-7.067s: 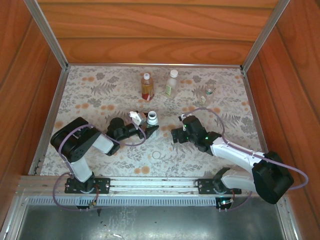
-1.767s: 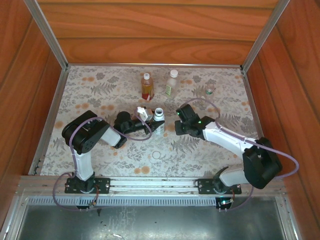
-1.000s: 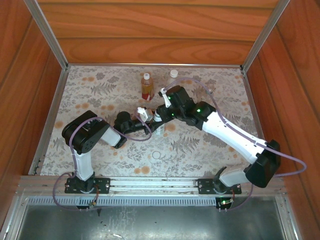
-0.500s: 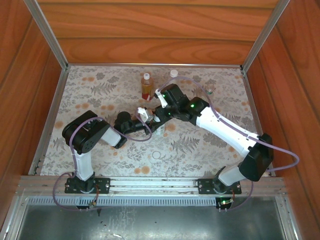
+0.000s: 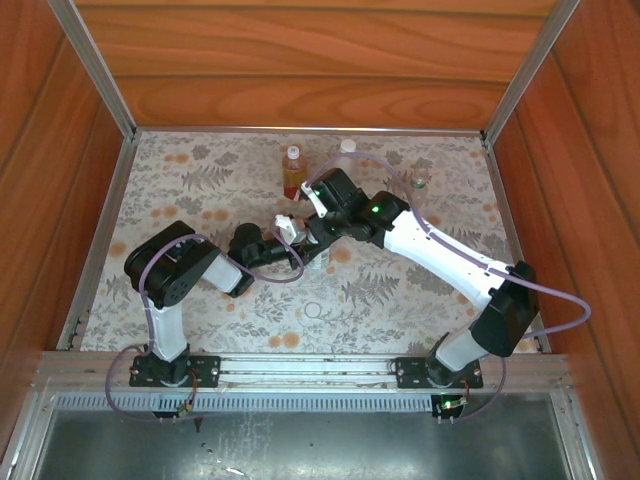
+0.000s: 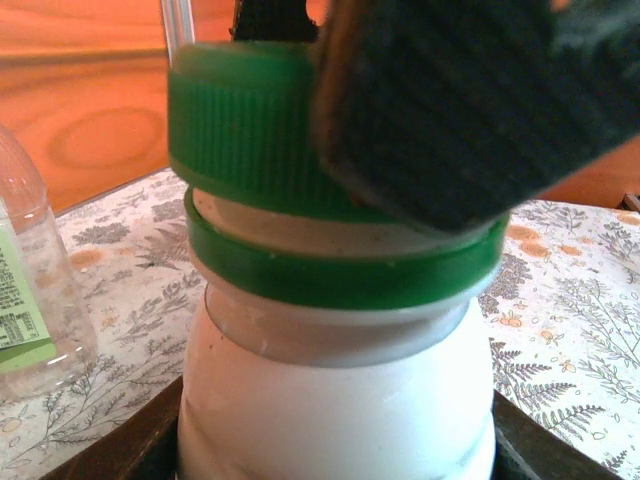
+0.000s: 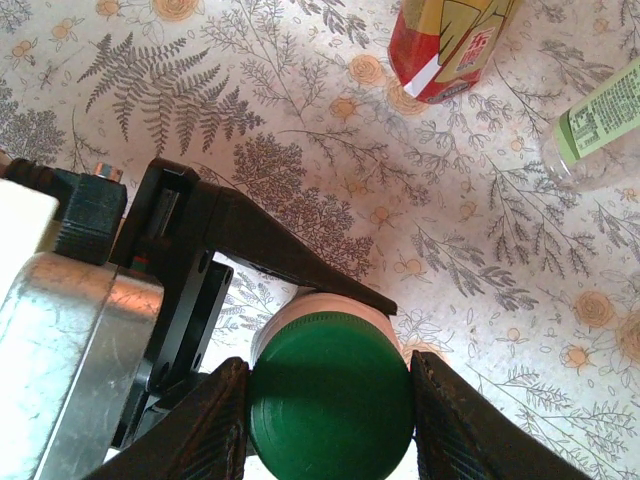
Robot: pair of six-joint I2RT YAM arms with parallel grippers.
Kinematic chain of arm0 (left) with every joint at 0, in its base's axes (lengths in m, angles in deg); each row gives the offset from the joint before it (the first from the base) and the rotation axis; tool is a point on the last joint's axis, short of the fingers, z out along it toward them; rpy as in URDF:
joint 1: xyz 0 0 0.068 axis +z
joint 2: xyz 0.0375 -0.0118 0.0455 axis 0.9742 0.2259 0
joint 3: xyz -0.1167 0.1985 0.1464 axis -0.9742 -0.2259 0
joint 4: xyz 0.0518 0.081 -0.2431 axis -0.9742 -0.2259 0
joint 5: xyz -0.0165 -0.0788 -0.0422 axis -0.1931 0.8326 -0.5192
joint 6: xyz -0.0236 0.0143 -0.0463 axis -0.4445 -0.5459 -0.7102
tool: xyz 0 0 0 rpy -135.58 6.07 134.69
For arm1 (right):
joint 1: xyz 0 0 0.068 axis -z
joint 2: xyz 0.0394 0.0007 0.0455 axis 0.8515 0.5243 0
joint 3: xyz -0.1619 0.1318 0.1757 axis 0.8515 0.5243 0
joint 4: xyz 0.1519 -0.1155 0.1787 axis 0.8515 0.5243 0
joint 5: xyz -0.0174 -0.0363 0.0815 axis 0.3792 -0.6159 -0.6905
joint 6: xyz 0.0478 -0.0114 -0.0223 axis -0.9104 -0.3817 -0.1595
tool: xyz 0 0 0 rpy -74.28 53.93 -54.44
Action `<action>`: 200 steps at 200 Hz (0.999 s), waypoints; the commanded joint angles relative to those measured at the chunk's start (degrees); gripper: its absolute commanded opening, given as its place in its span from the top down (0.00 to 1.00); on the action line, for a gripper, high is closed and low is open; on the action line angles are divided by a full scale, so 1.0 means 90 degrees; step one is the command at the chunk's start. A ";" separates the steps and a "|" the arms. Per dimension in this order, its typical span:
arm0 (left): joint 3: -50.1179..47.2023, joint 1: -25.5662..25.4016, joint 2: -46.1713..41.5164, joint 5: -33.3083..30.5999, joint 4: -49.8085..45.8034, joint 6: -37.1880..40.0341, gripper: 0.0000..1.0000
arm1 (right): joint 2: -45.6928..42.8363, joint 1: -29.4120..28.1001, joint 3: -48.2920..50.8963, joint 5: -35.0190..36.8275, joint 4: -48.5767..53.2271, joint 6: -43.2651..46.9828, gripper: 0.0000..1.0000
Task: Screw on the bottle caps
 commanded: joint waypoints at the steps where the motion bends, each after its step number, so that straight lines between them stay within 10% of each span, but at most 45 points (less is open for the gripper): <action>1: 0.0068 -0.0057 0.0070 0.0095 0.0028 0.0016 0.48 | 0.0221 -0.0074 -0.0079 0.0085 0.0573 0.0055 0.57; 63: 0.0069 -0.0057 0.0065 0.0104 0.0032 0.0017 0.48 | 0.0422 -0.0074 -0.0348 0.0180 0.0886 -0.0056 0.56; 142: 0.0036 -0.0056 0.0036 0.0093 0.0028 0.0011 0.48 | -0.0464 -0.0056 -0.0046 -0.0050 0.0091 -0.0241 0.31; 200: 0.0020 -0.0058 -0.0013 0.0135 0.0030 0.0008 0.48 | -0.0370 0.0689 0.0002 -0.1238 -0.0074 -0.0597 0.52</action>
